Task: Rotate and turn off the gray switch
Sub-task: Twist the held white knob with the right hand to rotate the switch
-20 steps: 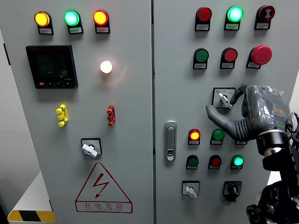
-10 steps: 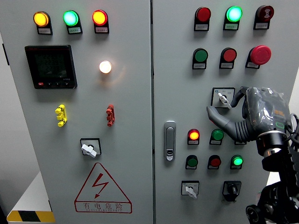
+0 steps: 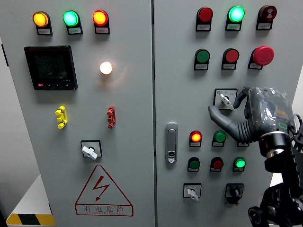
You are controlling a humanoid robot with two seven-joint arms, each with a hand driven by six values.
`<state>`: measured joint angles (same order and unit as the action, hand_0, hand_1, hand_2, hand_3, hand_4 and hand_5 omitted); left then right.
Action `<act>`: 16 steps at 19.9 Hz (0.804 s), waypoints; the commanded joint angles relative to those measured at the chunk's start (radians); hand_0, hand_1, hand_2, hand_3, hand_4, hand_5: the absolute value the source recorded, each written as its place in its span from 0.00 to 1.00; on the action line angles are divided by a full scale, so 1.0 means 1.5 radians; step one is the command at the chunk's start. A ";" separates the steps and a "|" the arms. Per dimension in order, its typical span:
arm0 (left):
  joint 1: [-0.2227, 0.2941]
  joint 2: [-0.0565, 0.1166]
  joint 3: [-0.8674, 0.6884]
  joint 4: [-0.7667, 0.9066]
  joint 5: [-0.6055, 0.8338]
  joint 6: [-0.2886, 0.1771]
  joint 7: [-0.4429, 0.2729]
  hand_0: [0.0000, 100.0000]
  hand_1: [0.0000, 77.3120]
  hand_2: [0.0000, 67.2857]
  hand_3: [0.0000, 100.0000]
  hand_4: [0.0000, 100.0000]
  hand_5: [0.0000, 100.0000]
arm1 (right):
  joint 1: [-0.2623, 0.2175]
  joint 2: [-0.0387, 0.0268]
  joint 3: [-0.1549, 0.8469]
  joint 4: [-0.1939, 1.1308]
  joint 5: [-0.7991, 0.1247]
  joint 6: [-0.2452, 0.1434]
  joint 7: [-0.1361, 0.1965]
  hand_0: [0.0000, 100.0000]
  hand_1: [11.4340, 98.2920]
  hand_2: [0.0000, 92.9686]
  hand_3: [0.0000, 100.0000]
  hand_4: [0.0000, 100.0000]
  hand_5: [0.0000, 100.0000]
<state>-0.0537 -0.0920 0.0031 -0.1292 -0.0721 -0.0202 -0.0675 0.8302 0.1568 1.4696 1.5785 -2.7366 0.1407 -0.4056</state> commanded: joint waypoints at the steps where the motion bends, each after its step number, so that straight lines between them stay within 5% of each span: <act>1: 0.000 0.000 0.000 0.000 0.000 0.000 0.000 0.00 0.00 0.20 0.18 0.10 0.12 | 0.006 0.0008 0.000 0.000 0.000 0.001 -0.001 0.00 0.17 0.72 1.00 0.96 1.00; 13: 0.000 0.000 0.000 -0.001 0.000 -0.001 0.000 0.00 0.00 0.20 0.18 0.09 0.12 | 0.007 -0.0002 -0.008 -0.007 0.000 0.000 -0.010 0.00 0.22 0.74 1.00 0.96 1.00; 16: 0.000 0.000 0.000 0.000 0.000 0.000 0.000 0.00 0.00 0.20 0.18 0.09 0.12 | 0.008 -0.0002 -0.008 -0.008 0.000 0.000 -0.011 0.12 0.22 0.74 1.00 0.96 1.00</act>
<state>-0.0537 -0.0920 0.0031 -0.1298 -0.0721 -0.0201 -0.0675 0.8419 0.1566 1.4574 1.5666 -2.7366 0.1410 -0.4215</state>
